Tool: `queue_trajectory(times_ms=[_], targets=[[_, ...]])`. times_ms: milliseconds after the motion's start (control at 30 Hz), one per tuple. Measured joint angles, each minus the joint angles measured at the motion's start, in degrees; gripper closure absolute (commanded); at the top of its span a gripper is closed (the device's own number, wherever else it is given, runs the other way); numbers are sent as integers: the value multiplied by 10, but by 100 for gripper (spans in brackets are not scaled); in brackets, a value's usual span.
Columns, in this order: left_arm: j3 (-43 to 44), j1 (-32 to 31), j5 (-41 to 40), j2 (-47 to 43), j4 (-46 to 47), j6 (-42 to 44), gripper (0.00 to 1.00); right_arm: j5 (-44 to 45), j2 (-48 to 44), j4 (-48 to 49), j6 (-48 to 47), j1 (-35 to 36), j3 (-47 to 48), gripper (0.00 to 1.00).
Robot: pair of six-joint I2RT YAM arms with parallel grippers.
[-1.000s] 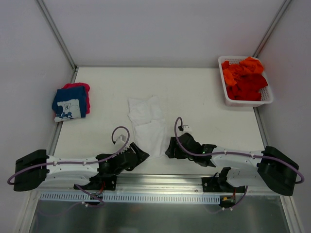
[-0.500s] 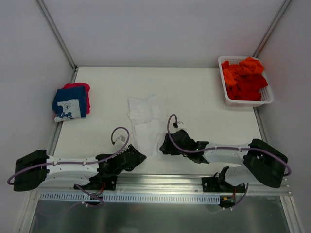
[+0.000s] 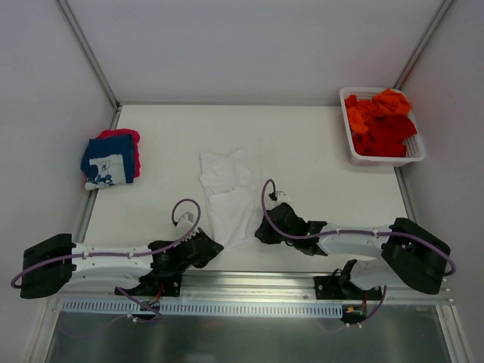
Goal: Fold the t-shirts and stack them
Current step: Fold the tshirt
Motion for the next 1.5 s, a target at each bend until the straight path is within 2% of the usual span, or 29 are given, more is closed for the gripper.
queue_trajectory(times_ms=[67, 200, 400, 567, 800, 967, 1133, 1500], targets=[[0, 0, 0, 0, 0, 2, 100, 0, -10, -5, -3, 0, -3, 94], [5, 0, 3, 5, -2, 13, 100, 4, -49, -33, -6, 7, -18, 99], [16, -7, 24, 17, -3, 35, 100, 19, -140, -96, -5, 35, -41, 100], [30, -44, 41, 18, -25, 45, 100, 36, -226, -168, 11, 75, -54, 100], [120, -109, 30, 53, -105, 56, 100, 73, -318, -264, 44, 123, -61, 100], [185, -112, 0, 82, -151, 85, 100, 99, -316, -313, 46, 132, -52, 100], [224, -112, -46, 81, -191, 118, 100, 129, -290, -338, 28, 133, 1, 100], [244, -68, -86, 82, -230, 163, 100, 163, -195, -344, -25, 113, 88, 100]])
